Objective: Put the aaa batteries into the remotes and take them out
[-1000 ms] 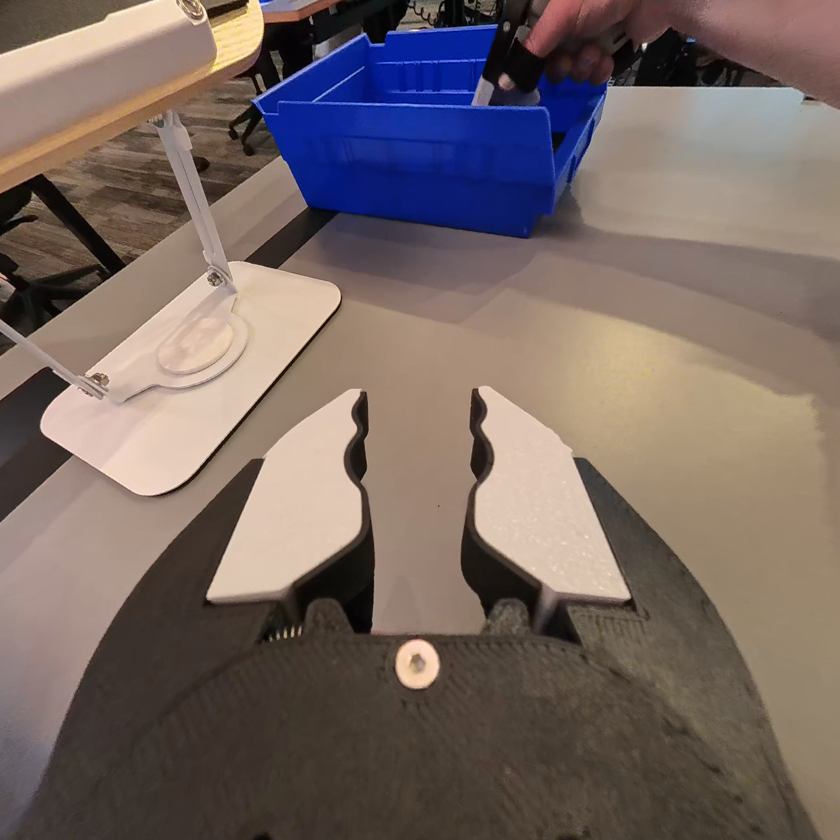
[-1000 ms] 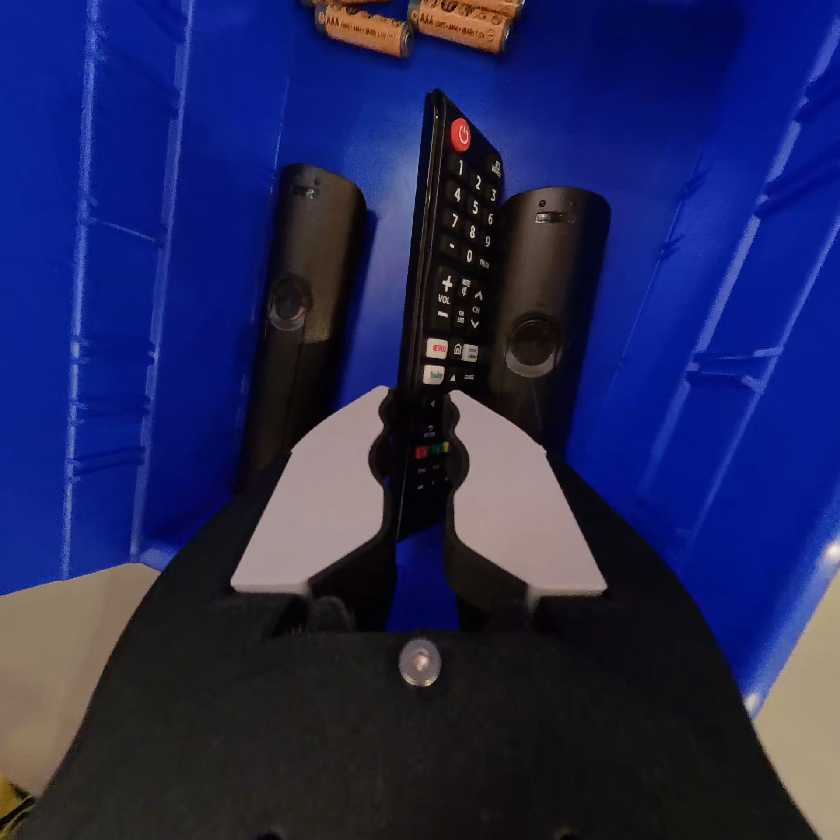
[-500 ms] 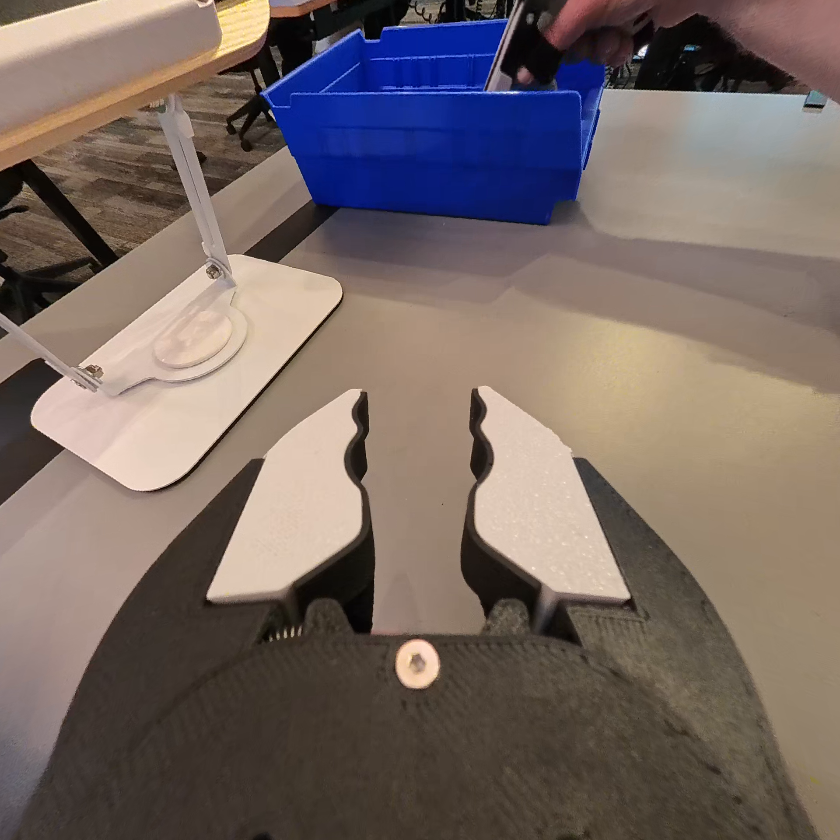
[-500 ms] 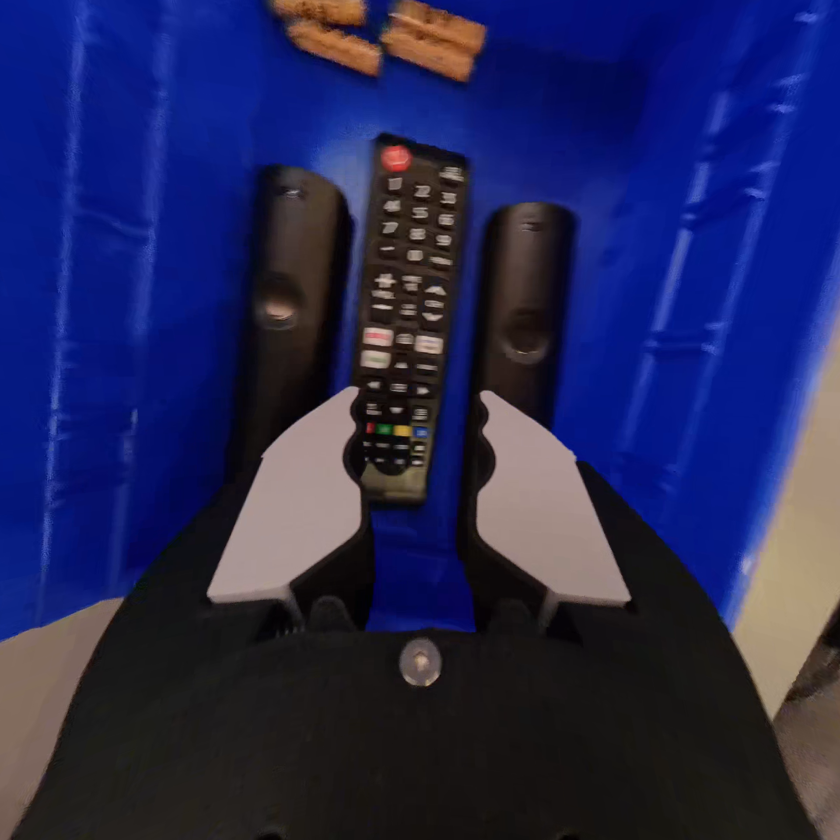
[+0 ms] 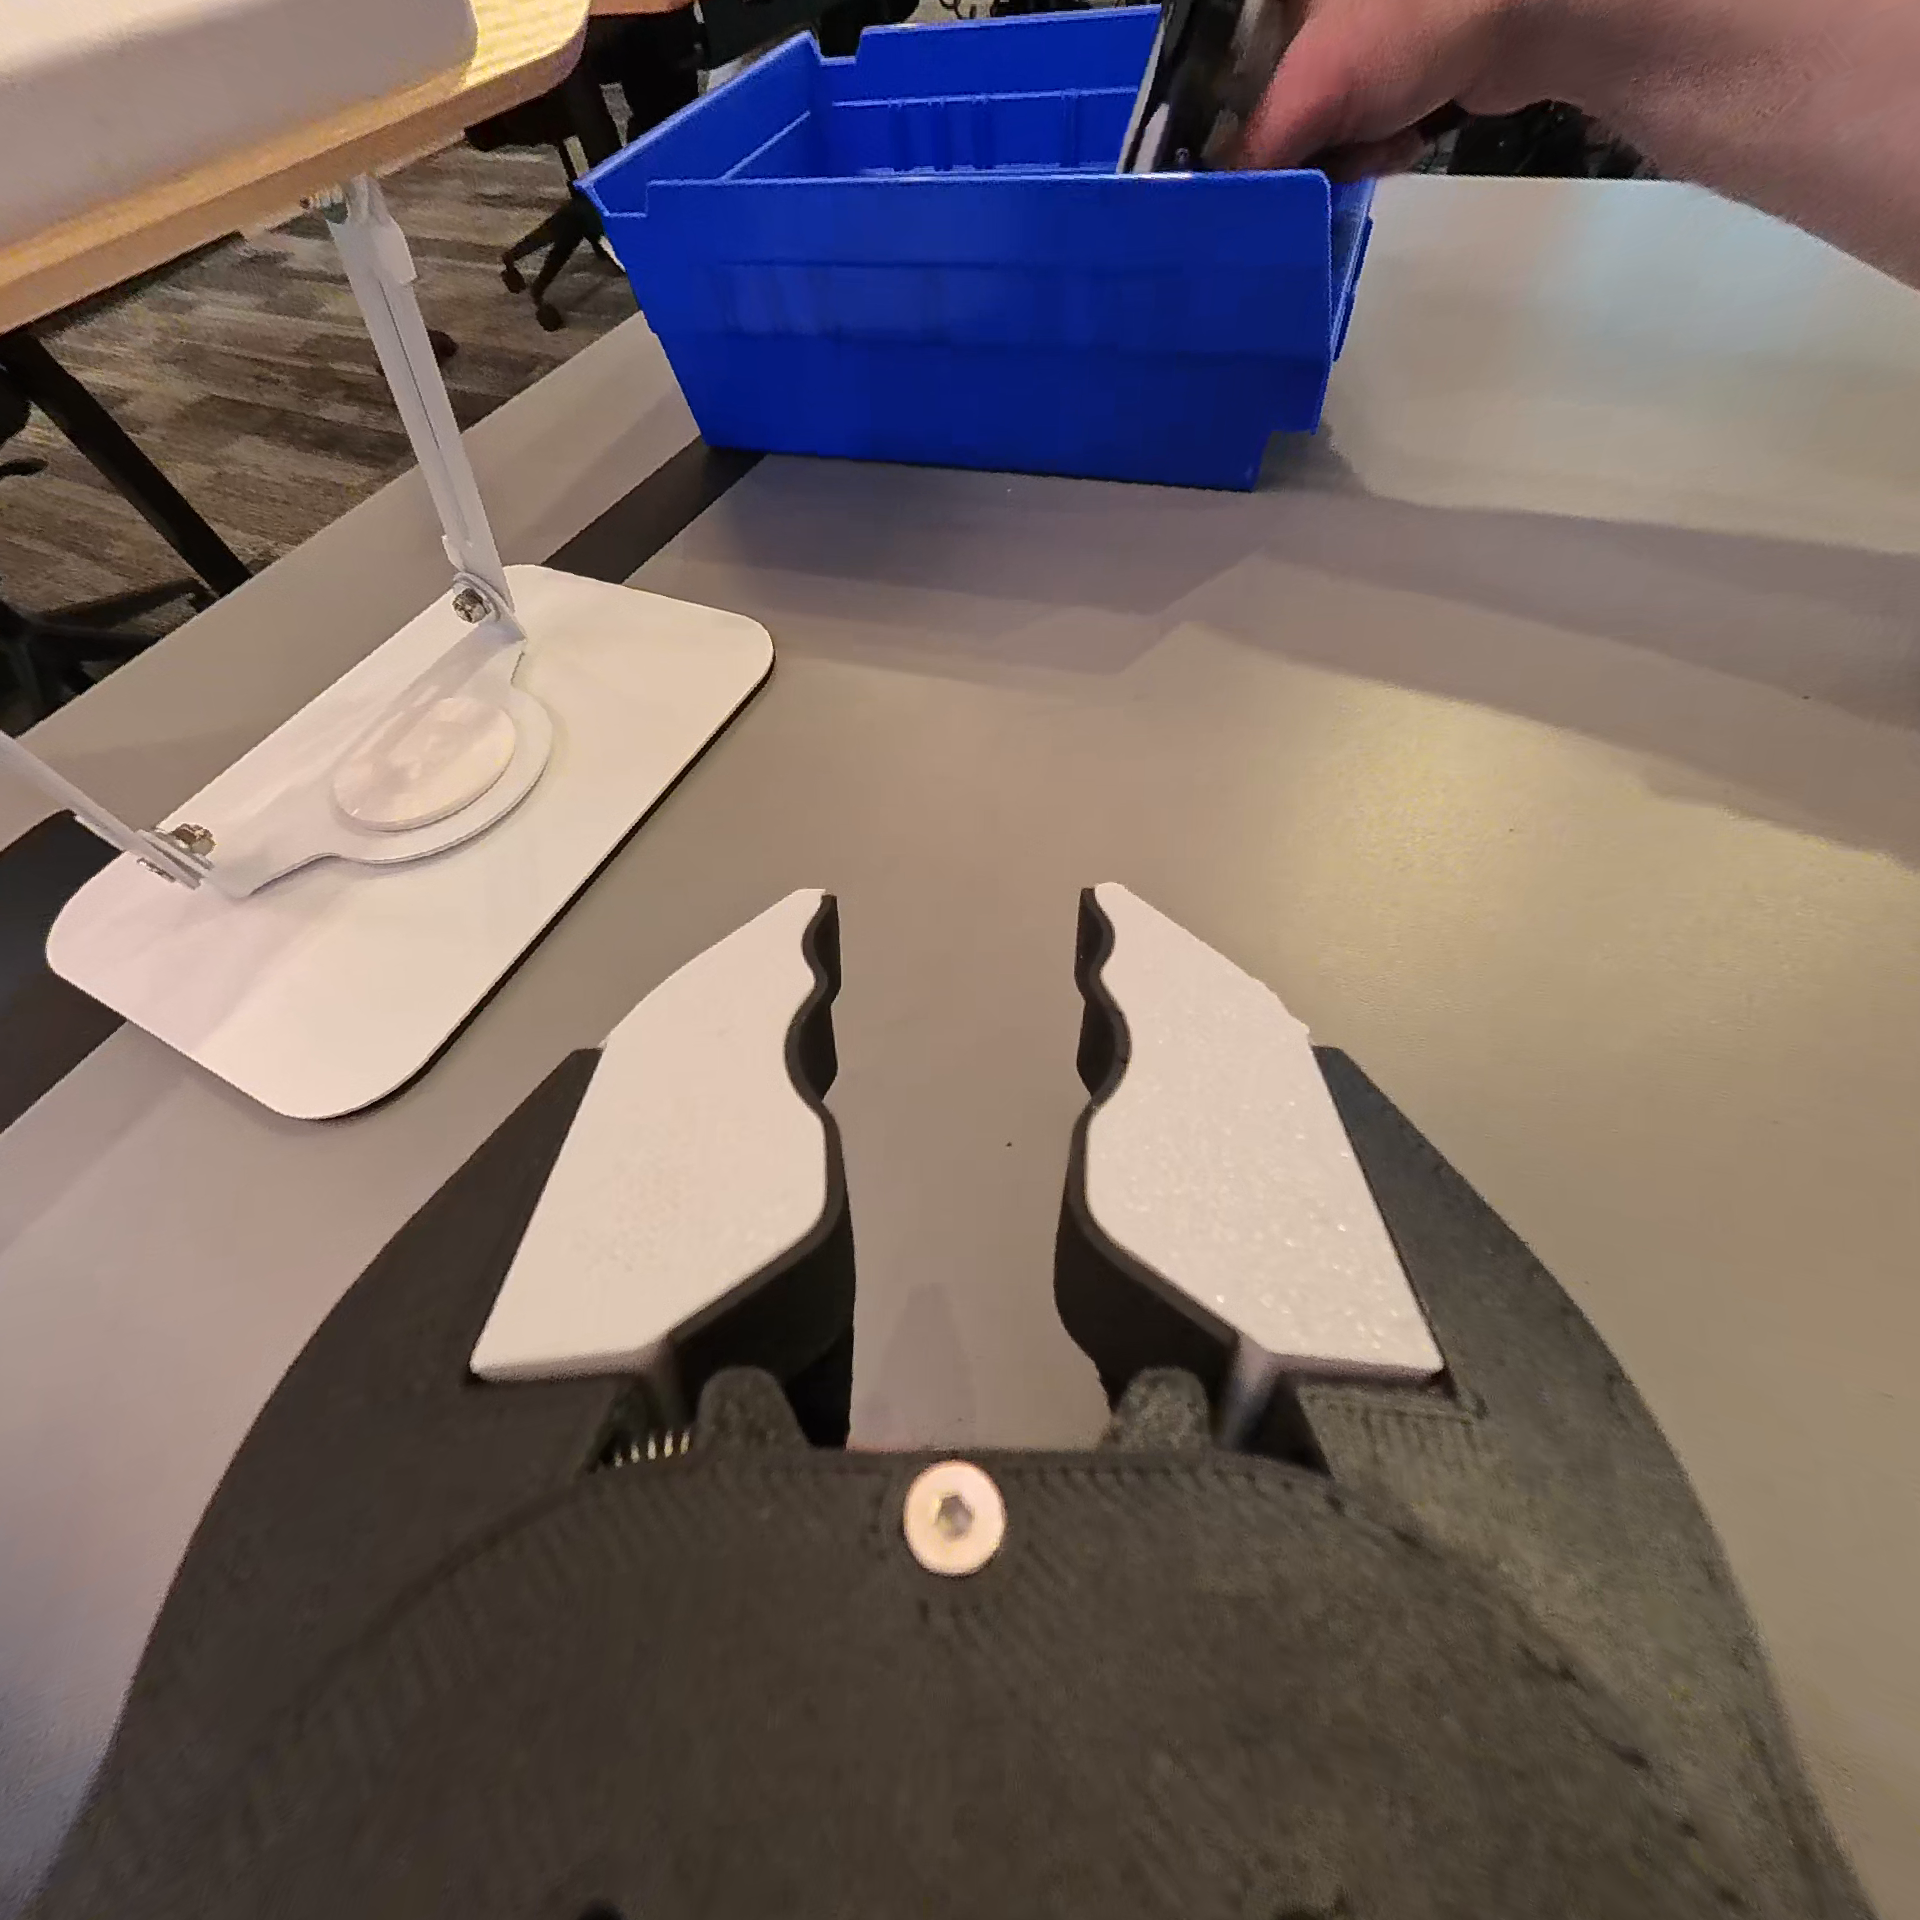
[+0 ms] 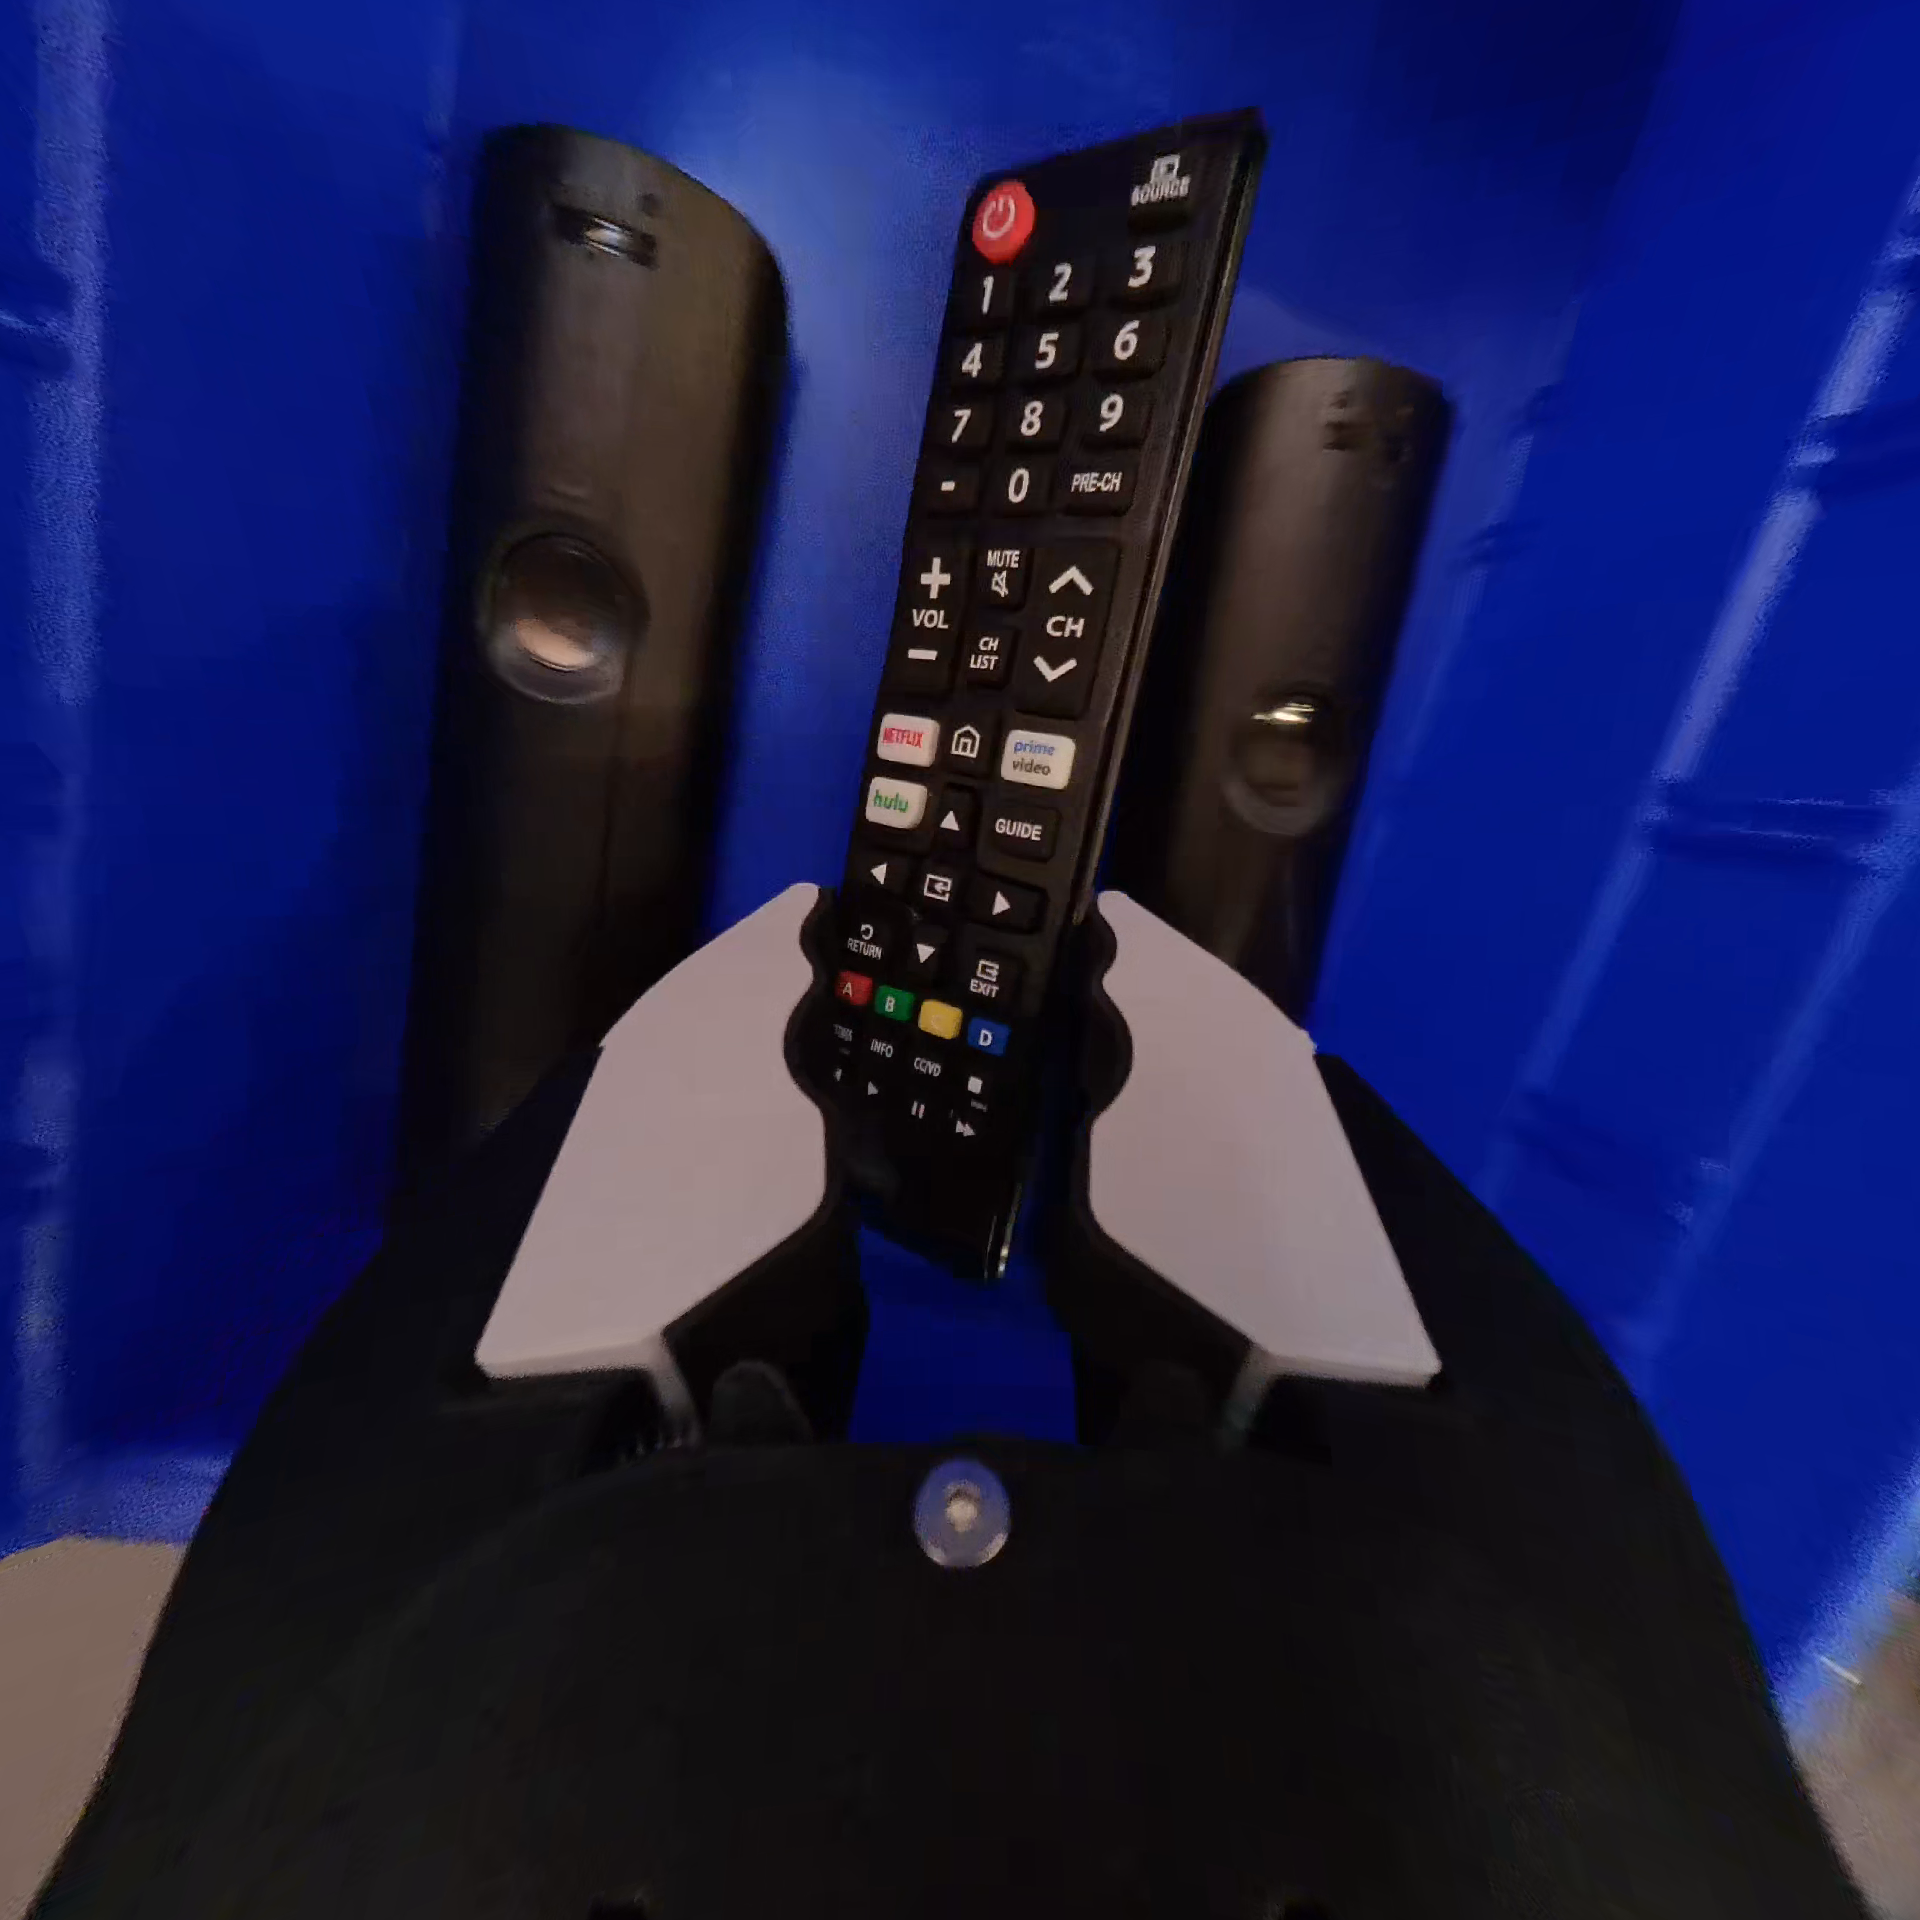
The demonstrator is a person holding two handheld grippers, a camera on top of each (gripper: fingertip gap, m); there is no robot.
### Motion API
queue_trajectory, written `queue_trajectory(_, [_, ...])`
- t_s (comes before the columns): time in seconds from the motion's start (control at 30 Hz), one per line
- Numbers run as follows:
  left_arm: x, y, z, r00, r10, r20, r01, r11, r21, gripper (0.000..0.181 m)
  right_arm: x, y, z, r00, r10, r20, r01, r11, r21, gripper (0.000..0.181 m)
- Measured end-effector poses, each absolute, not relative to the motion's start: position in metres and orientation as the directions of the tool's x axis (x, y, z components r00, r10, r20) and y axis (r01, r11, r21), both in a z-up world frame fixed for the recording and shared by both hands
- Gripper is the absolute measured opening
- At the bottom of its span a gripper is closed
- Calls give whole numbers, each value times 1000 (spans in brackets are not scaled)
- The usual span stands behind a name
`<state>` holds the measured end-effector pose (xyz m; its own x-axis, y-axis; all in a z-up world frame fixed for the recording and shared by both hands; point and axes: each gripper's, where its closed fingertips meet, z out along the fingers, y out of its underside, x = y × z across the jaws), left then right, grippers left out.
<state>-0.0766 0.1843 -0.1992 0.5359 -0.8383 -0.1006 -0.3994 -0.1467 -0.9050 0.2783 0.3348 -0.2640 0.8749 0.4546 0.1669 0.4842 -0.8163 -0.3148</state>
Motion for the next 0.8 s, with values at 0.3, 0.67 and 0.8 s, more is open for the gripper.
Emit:
queue_trajectory(0.3, [-76, 184, -199, 537, -836, -115, -407, -137, -903, 44, 309, 335, -250, 451, 562, 693, 734, -675, 69, 44])
queue_trajectory(0.67, [-76, 184, -198, 538, -834, -119, -406, -132, -904, 44, 263, 324, -233, 692, 585, 423, 711, -652, -262, 40])
queue_trajectory(0.8, [-78, 186, -197, 546, -829, -122, -405, -133, -905, 44, 271, 330, -225, 781, 520, 346, 622, -693, -364, 54])
